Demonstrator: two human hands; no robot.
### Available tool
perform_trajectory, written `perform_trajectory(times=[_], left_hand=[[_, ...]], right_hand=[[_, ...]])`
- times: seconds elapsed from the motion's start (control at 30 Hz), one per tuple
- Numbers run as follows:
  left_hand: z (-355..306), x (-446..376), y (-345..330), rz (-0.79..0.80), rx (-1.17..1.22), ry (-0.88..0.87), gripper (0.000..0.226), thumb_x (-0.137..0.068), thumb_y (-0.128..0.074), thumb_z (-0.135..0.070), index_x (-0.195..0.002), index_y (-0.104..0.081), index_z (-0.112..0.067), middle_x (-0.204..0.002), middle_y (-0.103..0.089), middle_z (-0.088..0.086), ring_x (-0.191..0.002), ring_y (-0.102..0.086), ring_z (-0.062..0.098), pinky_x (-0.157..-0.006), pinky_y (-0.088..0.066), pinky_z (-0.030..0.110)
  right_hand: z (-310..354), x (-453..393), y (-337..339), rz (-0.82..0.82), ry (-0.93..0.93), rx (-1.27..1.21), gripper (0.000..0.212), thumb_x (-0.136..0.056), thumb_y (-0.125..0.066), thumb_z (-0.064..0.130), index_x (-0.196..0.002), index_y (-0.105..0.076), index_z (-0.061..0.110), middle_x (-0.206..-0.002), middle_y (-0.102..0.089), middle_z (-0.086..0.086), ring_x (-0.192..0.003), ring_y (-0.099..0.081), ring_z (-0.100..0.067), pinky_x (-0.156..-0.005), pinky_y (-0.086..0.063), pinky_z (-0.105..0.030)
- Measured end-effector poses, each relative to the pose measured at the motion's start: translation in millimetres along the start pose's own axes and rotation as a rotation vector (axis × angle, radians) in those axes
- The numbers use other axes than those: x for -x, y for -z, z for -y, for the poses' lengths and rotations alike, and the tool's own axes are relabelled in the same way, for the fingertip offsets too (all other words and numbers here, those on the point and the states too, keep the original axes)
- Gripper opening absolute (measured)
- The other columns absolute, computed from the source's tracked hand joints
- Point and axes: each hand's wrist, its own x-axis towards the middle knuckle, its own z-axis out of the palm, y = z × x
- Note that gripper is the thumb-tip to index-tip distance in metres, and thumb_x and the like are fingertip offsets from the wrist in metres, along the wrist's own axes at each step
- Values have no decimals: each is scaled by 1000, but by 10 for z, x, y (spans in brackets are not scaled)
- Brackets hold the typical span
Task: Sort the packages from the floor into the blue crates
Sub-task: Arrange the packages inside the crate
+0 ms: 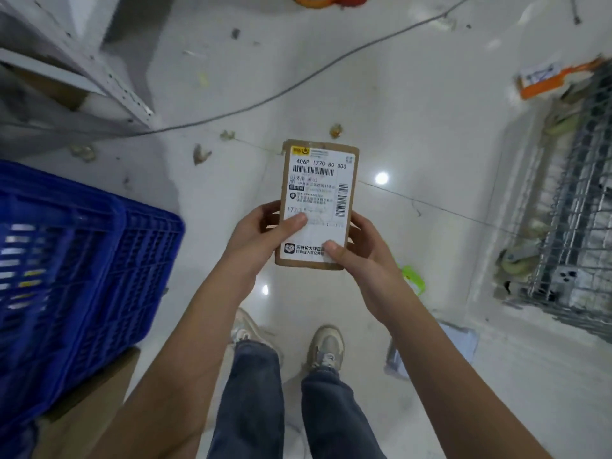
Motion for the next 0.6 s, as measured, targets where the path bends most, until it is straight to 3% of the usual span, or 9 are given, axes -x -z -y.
perform_trajectory(times=[0.17,0.3,0.37,0.47,0.6], left_hand=[[-353,328,690,-106,84,-97,60,-48,-76,-52,-102,-62,-30,-94,-73,-14,-83,-70,1,-61,-53,14],[-554,669,1132,-187,138,-163,48,-57,-75,-49,-99,-60,-33,-86,-71,-25,-77,-68,-6,-54,-49,8],[-644,886,1323,-232,173,-189,33,-70,-72,-44,-99,-58,-34,-83,-69,-30,-74,-65,-11,-51,-46,4],[-773,1240,1612,-307,226,-253,34,-74,-68,-45,-104,-58,-33,-89,-67,-31,-78,-63,-14,-52,-44,2],[-869,1715,1985,-395,300,-331,42,-64,-71,-58,-101,-58,-41,-95,-69,-27,-83,-66,-8,-60,-48,4]], right_hand=[[338,-50,-776,33,0,14,34,-84,-65,22,-117,-58,19,-108,-71,-1,-100,-67,-20,-80,-55,-30],[630,0,-1424,41,43,169,45,-76,-70,39,-111,-60,12,-105,-72,-1,-99,-68,-22,-82,-56,-39],[770,51,-1728,75,81,210,46,-72,-68,40,-108,-60,11,-103,-73,-2,-96,-69,-24,-75,-57,-35],[964,142,-2152,191,154,272,32,-75,-71,35,-100,-64,17,-100,-73,-3,-89,-71,-21,-64,-57,-26],[1137,301,-2675,369,264,376,21,-68,-63,44,-83,-68,31,-94,-74,-3,-82,-71,-21,-62,-57,-28]])
